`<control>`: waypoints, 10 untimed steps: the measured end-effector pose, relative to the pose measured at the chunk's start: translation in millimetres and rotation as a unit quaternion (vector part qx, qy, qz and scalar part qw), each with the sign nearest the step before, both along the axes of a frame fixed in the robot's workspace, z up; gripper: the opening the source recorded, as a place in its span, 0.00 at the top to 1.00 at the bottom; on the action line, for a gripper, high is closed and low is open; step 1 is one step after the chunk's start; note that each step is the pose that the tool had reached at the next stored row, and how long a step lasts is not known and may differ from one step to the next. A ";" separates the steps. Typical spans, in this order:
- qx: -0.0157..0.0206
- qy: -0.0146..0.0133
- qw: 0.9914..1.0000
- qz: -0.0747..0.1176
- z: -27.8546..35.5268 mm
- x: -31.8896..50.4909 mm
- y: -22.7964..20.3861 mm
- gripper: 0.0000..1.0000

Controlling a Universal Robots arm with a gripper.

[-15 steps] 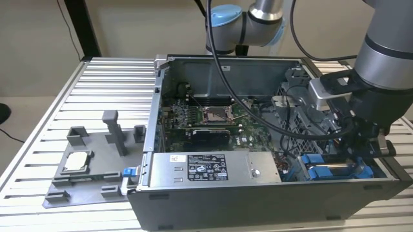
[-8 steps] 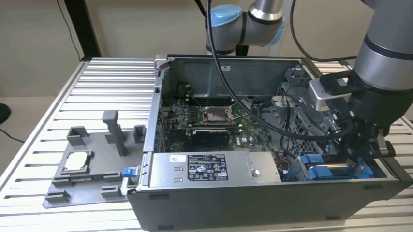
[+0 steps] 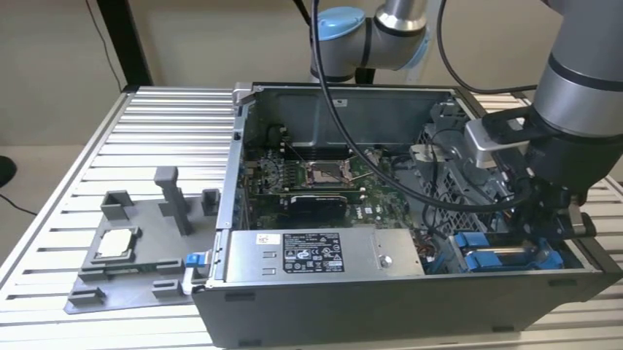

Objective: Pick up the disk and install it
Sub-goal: 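Insert the first disk wire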

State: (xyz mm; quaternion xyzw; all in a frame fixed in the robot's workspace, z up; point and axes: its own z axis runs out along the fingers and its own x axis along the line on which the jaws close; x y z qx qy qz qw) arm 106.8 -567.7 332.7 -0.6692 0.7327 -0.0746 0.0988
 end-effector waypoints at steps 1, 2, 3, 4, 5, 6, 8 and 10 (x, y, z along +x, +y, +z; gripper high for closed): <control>0.000 0.000 1.000 0.000 0.0 0.0 0.0 1.00; 0.000 0.000 1.000 0.000 -0.1 -0.1 0.0 1.00; 0.000 0.000 1.000 0.000 0.0 -0.1 0.1 1.00; 0.000 0.000 1.000 0.000 0.0 -0.1 0.1 1.00; 0.000 0.000 1.000 0.000 0.2 -0.1 0.1 1.00; 0.000 0.000 1.000 0.000 0.6 -0.1 0.0 1.00; 0.000 0.001 1.000 0.000 2.0 -0.2 0.0 1.00; 0.000 0.002 1.000 0.000 3.0 -0.1 0.0 1.00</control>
